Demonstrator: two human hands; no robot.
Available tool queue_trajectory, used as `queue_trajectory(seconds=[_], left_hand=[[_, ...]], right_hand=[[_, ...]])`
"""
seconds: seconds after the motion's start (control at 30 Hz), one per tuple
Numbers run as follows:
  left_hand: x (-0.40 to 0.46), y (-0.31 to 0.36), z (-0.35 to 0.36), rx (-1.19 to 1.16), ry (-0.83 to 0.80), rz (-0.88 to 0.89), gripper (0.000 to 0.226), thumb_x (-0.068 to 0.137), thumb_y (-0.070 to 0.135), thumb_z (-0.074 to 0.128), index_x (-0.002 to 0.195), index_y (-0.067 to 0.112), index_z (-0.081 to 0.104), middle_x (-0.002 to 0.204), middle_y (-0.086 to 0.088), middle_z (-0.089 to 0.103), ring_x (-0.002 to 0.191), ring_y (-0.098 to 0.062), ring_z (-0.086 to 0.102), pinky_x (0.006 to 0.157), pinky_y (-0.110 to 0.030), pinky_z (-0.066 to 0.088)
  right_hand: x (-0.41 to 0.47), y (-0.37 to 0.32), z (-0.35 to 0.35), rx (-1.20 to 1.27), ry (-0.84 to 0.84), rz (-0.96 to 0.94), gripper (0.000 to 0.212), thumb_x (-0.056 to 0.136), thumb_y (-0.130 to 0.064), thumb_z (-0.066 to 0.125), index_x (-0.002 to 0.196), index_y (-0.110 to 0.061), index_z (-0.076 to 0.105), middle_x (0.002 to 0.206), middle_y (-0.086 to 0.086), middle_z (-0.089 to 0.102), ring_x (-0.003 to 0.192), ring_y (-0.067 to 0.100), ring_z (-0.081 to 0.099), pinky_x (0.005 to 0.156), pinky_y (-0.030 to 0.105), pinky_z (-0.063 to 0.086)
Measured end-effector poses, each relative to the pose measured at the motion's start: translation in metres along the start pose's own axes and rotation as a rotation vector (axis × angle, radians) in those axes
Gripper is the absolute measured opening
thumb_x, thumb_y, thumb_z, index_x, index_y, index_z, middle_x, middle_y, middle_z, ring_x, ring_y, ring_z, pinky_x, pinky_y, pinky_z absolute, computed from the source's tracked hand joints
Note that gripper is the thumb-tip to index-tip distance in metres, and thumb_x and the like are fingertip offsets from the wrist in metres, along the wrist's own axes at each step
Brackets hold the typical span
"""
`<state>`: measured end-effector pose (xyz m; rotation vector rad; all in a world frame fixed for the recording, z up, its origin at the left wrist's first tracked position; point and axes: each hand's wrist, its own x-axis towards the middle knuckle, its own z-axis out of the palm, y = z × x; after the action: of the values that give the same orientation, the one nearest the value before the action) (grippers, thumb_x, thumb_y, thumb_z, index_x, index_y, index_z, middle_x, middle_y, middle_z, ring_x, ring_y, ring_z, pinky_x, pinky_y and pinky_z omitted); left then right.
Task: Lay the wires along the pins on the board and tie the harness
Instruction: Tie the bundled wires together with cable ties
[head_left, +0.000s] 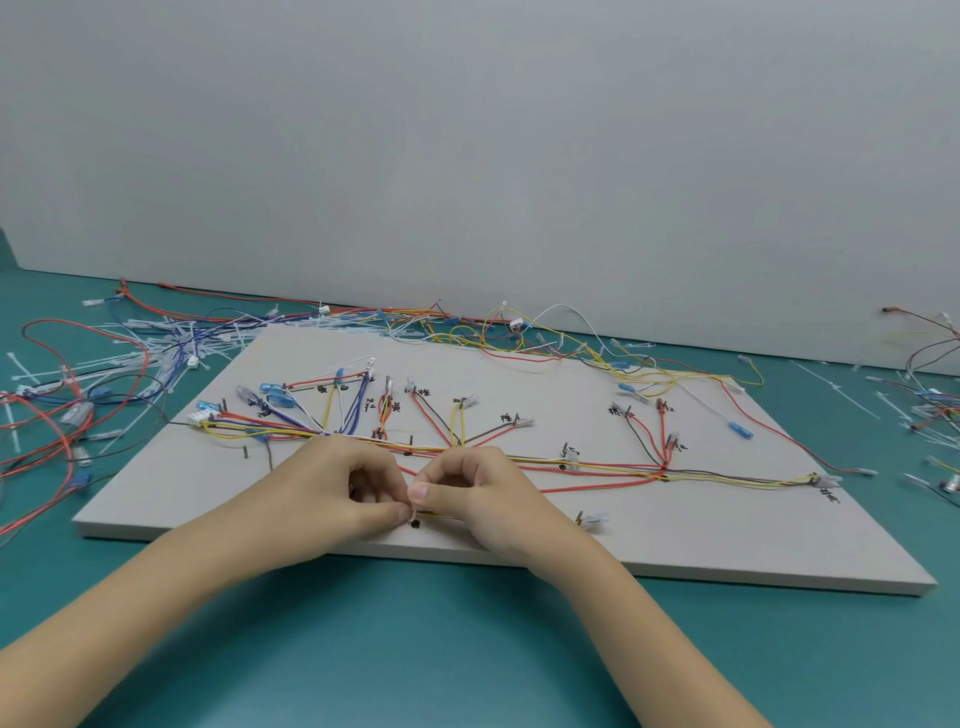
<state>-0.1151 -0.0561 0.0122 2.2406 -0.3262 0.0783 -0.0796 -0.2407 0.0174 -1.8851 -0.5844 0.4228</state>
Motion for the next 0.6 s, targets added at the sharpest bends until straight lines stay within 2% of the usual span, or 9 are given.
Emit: queue_trajectory(seconds=[0.1, 0.23, 0.33, 0.47, 0.6], left_hand=[[-0.0003, 0.0012, 0.0014, -0.041, 0.056, 0.010, 0.019, 0.075, 0.016, 0.080, 0.071, 0.029, 0.066, 0.060, 0.006, 0.062, 0.053, -0.002, 0.051, 0.051, -0.012, 0.038], [-0.0012, 0.0019, 0.0019, -0.056, 0.054, 0.008, 0.020, 0.075, 0.010, 0.075, 0.070, 0.028, 0.068, 0.056, 0.007, 0.058, 0.052, -0.003, 0.048, 0.050, -0.011, 0.035], [-0.0014, 0.0024, 0.0032, -0.039, 0.056, -0.006, 0.002, 0.068, 0.026, 0.070, 0.067, 0.026, 0.069, 0.054, 0.007, 0.057, 0.051, -0.003, 0.046, 0.049, -0.011, 0.034], [-0.0011, 0.0020, 0.0042, -0.089, 0.077, 0.011, 0.012, 0.072, 0.028, 0.078, 0.072, 0.029, 0.066, 0.061, 0.007, 0.063, 0.055, -0.003, 0.053, 0.052, -0.013, 0.039], [-0.0004, -0.0012, 0.0020, -0.084, 0.054, 0.024, 0.013, 0.075, 0.031, 0.082, 0.078, 0.032, 0.069, 0.070, 0.000, 0.070, 0.061, -0.011, 0.059, 0.055, -0.021, 0.042]], right_hand=[[-0.0002, 0.0017, 0.0036, -0.121, 0.000, -0.041, 0.017, 0.094, -0.021, 0.061, 0.078, -0.026, 0.062, 0.070, -0.013, 0.059, 0.065, 0.000, 0.048, 0.070, 0.024, 0.039], [-0.0004, 0.0028, 0.0041, -0.122, 0.013, -0.062, 0.017, 0.095, -0.020, 0.059, 0.079, -0.026, 0.058, 0.070, -0.012, 0.055, 0.065, 0.002, 0.045, 0.067, 0.025, 0.037], [-0.0004, 0.0028, 0.0024, -0.107, 0.015, -0.078, 0.016, 0.096, -0.018, 0.059, 0.080, -0.023, 0.058, 0.070, -0.009, 0.054, 0.063, 0.002, 0.044, 0.063, 0.022, 0.035], [0.0001, 0.0050, 0.0034, 0.048, 0.016, -0.086, 0.008, 0.096, -0.009, 0.056, 0.088, -0.007, 0.057, 0.075, 0.007, 0.062, 0.070, 0.015, 0.055, 0.073, 0.027, 0.045], [-0.0004, 0.0068, 0.0059, 0.143, 0.025, -0.081, 0.009, 0.097, -0.006, 0.054, 0.088, -0.004, 0.053, 0.069, 0.005, 0.063, 0.064, 0.013, 0.060, 0.070, 0.020, 0.049]])
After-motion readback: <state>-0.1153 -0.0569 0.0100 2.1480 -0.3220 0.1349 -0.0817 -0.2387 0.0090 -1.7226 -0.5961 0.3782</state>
